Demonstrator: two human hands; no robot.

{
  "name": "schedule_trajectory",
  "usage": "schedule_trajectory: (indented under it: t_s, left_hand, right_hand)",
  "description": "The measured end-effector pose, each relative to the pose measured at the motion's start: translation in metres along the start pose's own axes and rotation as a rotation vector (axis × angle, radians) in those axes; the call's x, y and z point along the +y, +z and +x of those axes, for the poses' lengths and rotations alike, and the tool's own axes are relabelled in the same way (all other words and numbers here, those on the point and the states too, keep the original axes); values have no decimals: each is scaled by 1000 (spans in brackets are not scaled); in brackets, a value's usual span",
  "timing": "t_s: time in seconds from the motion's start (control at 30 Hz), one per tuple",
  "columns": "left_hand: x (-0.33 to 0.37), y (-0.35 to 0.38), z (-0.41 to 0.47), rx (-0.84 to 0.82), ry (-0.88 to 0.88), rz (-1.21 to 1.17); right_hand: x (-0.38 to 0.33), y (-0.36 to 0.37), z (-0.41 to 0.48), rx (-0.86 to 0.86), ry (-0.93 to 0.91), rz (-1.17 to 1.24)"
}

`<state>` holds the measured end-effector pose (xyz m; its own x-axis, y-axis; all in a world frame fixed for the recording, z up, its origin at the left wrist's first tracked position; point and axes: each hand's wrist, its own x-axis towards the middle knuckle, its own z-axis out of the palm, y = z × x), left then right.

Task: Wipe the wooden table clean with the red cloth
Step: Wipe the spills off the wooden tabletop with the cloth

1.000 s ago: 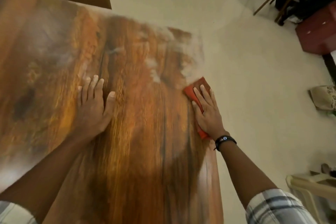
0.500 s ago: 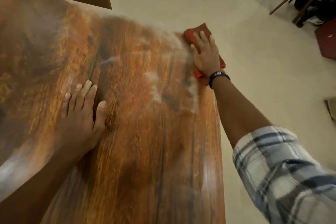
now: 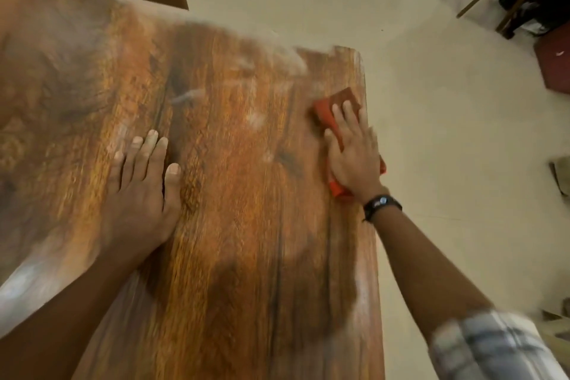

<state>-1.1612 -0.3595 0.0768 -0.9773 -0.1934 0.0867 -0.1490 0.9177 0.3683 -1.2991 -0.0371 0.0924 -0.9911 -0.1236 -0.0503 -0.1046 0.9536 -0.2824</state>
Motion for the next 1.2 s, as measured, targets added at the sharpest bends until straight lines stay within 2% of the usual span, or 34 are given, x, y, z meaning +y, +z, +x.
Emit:
schedule_trajectory:
  t_s: [0.1,0.2,0.27,0.4,0.47,0.57,0.7,0.83,0.93,1.0,1.2]
  left_hand:
    - [3,-3,0,1,-9,27]
    - [6,-4,1,-5,-37,9]
    - [5,-4,1,14,-52,-8]
    - [3,-1,-1,91,-83,-18]
    - [2,2,-1,112,-114,-16]
    - [1,5,0,107,-135,-16]
    - [-4,7,-3,89,-130,5]
    - [-3,7,-2,89,-99,87]
    - [0,5,-1,83,-91,122]
    - [3,4,0,78,-94,119]
    - [7,0,1,60,-122,105]
  right_hand:
    - [-10,-1,60,33,135,11]
    - [-51,6,94,24,139,16]
    - [-94,20,90,-20,-14,11]
    - [-184,63,-6,-93,-520,12]
    - [-188,69,-15,-121,-587,19]
    - [-175,54,56,-111,-477,17]
    - [-127,25,153,-83,-132,18]
    - [-31,-5,156,9,157,6]
    - [-21,-5,148,26,252,8]
    - [-51,1,157,25,227,6]
    - [-218,56,155,-72,-263,-6]
